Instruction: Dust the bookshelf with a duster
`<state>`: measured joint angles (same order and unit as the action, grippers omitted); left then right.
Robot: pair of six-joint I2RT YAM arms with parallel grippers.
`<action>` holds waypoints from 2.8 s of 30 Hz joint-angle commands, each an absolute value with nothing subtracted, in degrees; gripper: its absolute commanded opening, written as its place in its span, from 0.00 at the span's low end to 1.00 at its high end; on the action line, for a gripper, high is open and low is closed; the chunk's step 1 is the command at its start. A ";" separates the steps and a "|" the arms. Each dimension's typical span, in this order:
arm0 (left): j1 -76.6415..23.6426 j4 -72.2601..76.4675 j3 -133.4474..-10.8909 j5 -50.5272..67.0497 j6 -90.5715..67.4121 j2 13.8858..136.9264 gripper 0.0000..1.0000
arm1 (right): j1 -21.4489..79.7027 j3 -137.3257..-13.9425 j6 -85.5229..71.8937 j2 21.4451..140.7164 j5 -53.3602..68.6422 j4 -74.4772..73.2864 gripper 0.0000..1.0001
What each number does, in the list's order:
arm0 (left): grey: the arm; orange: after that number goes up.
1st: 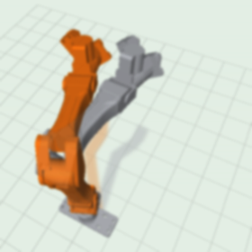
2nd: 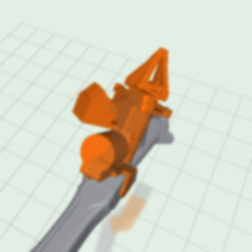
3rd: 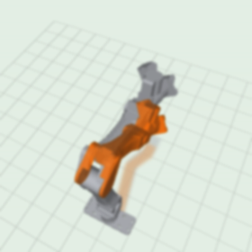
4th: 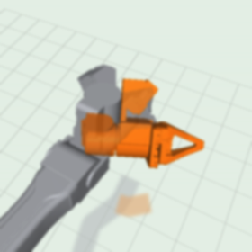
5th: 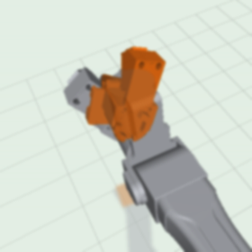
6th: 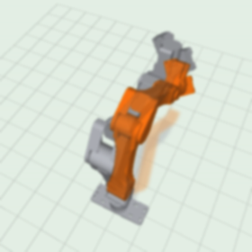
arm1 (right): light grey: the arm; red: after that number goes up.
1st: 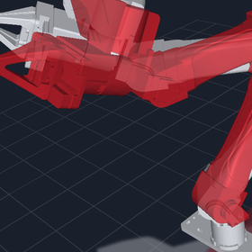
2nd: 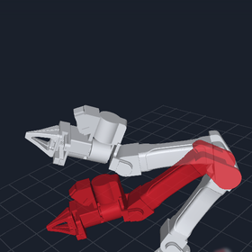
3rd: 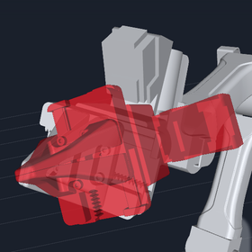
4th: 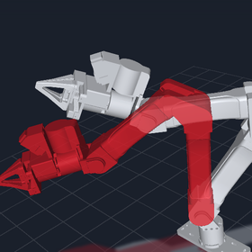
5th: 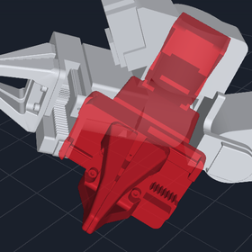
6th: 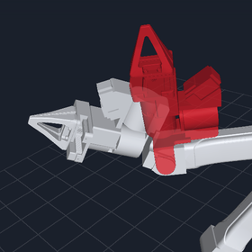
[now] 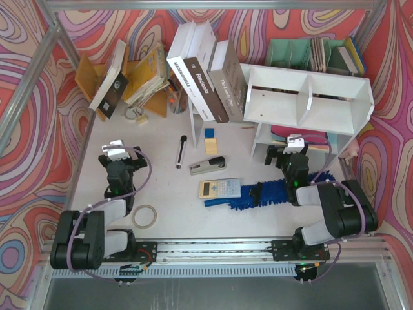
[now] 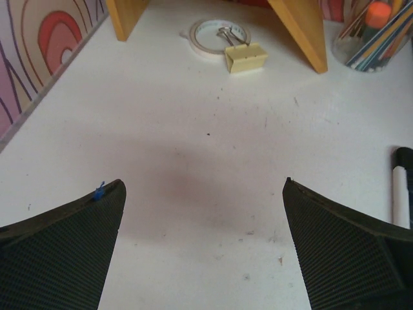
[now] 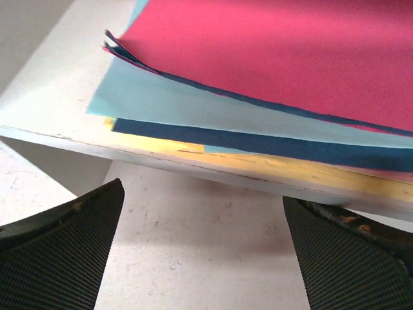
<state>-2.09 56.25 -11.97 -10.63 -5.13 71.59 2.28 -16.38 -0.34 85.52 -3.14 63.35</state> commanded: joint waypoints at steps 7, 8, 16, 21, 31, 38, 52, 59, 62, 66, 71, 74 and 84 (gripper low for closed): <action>-9.07 43.39 -9.98 -20.81 -7.29 54.52 0.98 | 11.12 -16.16 1.87 73.65 -10.60 54.10 0.99; -9.20 41.34 -10.12 -20.29 -8.34 52.62 0.98 | 11.94 -15.87 1.53 72.26 -10.48 53.22 0.99; -9.23 29.34 -10.48 -16.47 -18.97 39.37 0.98 | 16.08 -13.89 -0.72 58.91 -4.37 41.85 0.99; -9.23 18.97 -12.07 -14.82 -27.29 32.28 0.98 | 17.07 -13.65 -1.92 48.97 1.50 33.73 0.99; -9.23 -6.37 -21.69 -20.61 -40.15 27.50 0.98 | 17.05 -19.82 -19.26 37.06 2.09 15.94 0.99; -9.23 -14.37 -28.53 -15.97 -45.66 29.65 0.98 | 17.10 -23.70 -33.26 38.90 0.36 5.85 0.99; -9.14 -20.79 -34.58 -4.00 -42.68 36.97 0.98 | 25.55 -38.86 -32.18 53.82 -7.26 -16.67 0.99; -9.14 -22.65 -34.15 -3.75 -42.43 36.22 0.98 | 35.50 -43.37 -43.56 57.81 -20.06 -29.39 0.95; -9.14 -22.61 -34.29 -3.27 -42.61 36.96 0.98 | 36.49 -44.61 -48.52 59.82 -21.31 -34.06 0.95; -9.14 -22.30 -33.92 -2.90 -42.63 37.16 0.98 | 36.61 -45.77 -51.90 62.31 -20.23 -37.50 0.89; -9.14 -22.16 -33.80 -2.63 -42.59 37.34 0.98 | 36.78 -44.78 -54.79 62.89 -18.97 -39.41 0.85; -9.14 -21.72 -33.50 -2.31 -42.71 37.76 0.98 | 36.72 -44.76 -55.56 63.86 -17.85 -39.91 0.83; -9.14 -21.27 -32.61 -2.22 -43.19 37.53 0.98 | 36.77 -44.05 -55.77 67.88 -16.08 -38.10 0.73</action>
<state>-9.02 -21.52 -33.58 -2.85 -43.48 37.98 36.38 -43.81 -54.54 66.61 -16.25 -37.45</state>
